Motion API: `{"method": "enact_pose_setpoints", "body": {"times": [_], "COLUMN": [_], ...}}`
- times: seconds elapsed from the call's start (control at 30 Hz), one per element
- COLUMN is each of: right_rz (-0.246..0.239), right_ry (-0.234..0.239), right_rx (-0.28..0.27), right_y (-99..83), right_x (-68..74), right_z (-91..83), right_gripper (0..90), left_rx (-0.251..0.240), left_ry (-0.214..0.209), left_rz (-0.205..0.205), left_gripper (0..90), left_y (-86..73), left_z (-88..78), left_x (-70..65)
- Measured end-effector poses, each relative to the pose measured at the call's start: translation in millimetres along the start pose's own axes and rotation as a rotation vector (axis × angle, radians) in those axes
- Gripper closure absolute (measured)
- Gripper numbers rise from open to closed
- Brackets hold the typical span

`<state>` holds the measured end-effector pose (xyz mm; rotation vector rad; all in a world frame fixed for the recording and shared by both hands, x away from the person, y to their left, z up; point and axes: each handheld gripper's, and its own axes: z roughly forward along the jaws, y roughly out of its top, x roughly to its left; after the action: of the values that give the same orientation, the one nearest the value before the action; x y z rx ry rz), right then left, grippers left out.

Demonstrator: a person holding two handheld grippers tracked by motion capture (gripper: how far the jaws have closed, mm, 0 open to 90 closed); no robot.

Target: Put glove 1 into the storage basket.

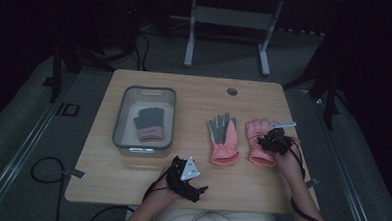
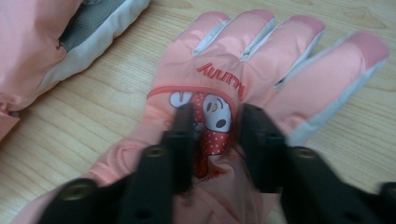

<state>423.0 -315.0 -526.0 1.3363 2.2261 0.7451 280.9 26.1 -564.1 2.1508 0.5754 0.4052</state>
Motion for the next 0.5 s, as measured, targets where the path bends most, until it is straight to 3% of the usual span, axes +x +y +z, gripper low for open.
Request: {"method": "enact_pose_setpoints", "body": {"times": [0.2, 0.3, 0.5], "right_rz": [0.055, 0.056, 0.061], "right_ry": [-0.013, -0.059, -0.049], "right_rx": [-0.017, -0.034, -0.104], "right_y": [3.4, 13.6, 38.7], "right_x": [-1.0, 1.8, 8.6], "right_z": [-6.1, -18.2, -49.0], "right_gripper": [84.9, 85.7, 85.7], "left_rx": [-0.001, -0.002, -0.003], "left_ry": [0.003, 0.003, 0.003], "left_rz": [-0.005, -0.006, -0.006], "left_gripper": [1.5, 1.5, 1.5], "left_y": [0.1, 0.0, 0.1], "left_z": [0.4, 0.1, -0.2], "left_x": [-1.3, -1.0, -0.7]}}
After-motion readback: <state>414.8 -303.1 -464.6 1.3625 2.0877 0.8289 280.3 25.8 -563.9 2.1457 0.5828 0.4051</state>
